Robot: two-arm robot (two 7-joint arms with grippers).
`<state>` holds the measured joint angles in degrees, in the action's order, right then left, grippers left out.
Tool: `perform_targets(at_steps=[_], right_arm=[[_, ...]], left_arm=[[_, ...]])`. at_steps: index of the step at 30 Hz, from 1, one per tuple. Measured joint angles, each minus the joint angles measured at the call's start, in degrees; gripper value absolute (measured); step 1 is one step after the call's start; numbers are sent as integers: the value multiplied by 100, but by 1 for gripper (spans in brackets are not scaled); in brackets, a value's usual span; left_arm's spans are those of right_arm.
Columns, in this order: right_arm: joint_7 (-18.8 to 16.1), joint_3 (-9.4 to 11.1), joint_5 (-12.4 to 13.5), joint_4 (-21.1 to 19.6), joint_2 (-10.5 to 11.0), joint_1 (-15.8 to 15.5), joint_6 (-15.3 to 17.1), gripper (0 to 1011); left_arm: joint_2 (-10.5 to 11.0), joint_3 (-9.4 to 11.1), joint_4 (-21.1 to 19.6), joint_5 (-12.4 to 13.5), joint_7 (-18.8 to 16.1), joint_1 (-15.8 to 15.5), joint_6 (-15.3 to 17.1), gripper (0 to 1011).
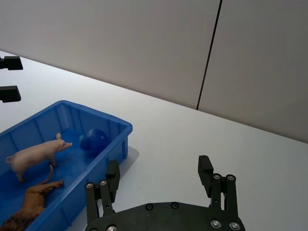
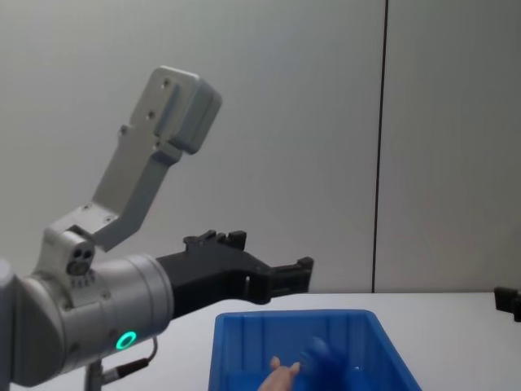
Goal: Pick up the two dolls from the table and place them into the box.
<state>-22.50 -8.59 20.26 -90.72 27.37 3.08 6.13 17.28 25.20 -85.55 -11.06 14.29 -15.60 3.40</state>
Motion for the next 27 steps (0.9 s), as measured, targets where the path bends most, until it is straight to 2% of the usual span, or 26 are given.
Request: perform_targets(at_steps=[1,4,27], right_arm=[[0,0,0,0,0,0,0,1001],[0,0,0,0,0,0,0,1001],[0,0,0,0,0,0,0,1001]], left_arm=[[-21,9,2,6,9,-12,-6,963],[-46,20,3,17,16,-25,-16,1004],[20,-53,-232,-29,-178,49,-112,1004]])
